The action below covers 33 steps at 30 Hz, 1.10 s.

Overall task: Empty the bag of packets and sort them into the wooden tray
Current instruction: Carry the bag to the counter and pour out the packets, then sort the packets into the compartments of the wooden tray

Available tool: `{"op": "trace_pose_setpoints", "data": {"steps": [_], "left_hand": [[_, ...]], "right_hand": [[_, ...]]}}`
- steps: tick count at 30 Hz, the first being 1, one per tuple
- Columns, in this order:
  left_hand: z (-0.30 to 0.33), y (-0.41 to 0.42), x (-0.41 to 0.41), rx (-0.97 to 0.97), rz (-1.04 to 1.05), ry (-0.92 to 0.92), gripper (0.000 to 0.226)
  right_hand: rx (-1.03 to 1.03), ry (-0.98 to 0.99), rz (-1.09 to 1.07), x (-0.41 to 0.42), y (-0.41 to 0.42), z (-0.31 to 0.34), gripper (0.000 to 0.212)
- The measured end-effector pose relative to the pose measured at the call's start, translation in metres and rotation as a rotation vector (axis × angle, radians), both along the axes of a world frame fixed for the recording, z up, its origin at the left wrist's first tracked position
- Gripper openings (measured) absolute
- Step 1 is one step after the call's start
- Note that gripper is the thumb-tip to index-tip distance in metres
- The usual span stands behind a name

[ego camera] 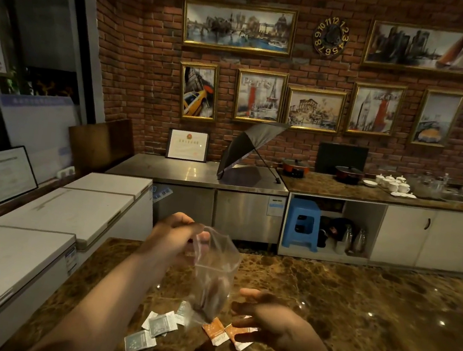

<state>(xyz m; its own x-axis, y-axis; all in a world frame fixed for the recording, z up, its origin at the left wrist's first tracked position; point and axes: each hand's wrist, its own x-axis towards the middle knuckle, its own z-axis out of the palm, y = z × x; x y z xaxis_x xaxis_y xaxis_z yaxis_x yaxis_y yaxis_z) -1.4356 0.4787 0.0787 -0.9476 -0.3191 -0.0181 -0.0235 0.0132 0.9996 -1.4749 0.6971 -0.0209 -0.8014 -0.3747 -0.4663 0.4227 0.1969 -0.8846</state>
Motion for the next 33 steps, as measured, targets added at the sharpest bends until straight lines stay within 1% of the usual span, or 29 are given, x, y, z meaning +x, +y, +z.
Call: {"op": "trace_pose_setpoints", "data": {"steps": [2, 4, 8, 10, 12, 16, 19, 22, 25, 31, 33], "left_hand": [[0.006, 0.0, -0.001, 0.099, -0.058, 0.033, 0.007], [0.012, 0.001, -0.003, 0.169, -0.096, 0.055, 0.012], [0.018, 0.002, -0.006, 0.261, -0.115, 0.081, 0.021], [0.019, 0.002, -0.006, 0.307, -0.102, 0.077, 0.021], [0.018, -0.001, -0.005, 0.328, -0.074, 0.074, 0.021], [0.011, -0.011, 0.0, 0.367, -0.009, 0.056, 0.021], [0.001, -0.015, 0.003, 0.356, 0.038, -0.002, 0.017], [-0.012, -0.02, 0.001, 0.255, 0.121, -0.065, 0.015], [-0.022, -0.021, 0.003, 0.155, 0.123, -0.121, 0.013], [-0.048, -0.025, 0.013, 0.046, 0.129, -0.27, 0.03], [-0.054, -0.027, 0.018, 0.012, 0.097, -0.301, 0.027]], "right_hand": [[-0.169, -0.056, -0.043, 0.0, 0.003, 0.001, 0.055], [-0.329, -0.081, -0.041, 0.001, 0.005, 0.004, 0.061], [-0.585, -0.113, 0.029, 0.004, 0.003, 0.007, 0.049], [-0.646, -0.104, 0.03, 0.004, 0.0, 0.01, 0.051], [-0.643, -0.076, 0.03, 0.005, -0.001, 0.012, 0.058], [-0.601, -0.035, 0.044, 0.003, 0.003, 0.011, 0.047], [-0.574, -0.03, 0.012, 0.001, 0.007, 0.005, 0.046], [-0.541, -0.053, -0.004, 0.001, 0.01, 0.0, 0.046], [-0.517, -0.073, -0.015, 0.004, 0.012, -0.004, 0.045], [-0.423, -0.042, -0.06, 0.005, 0.017, -0.008, 0.045], [-0.367, -0.026, -0.075, 0.005, 0.02, -0.008, 0.037]]}}
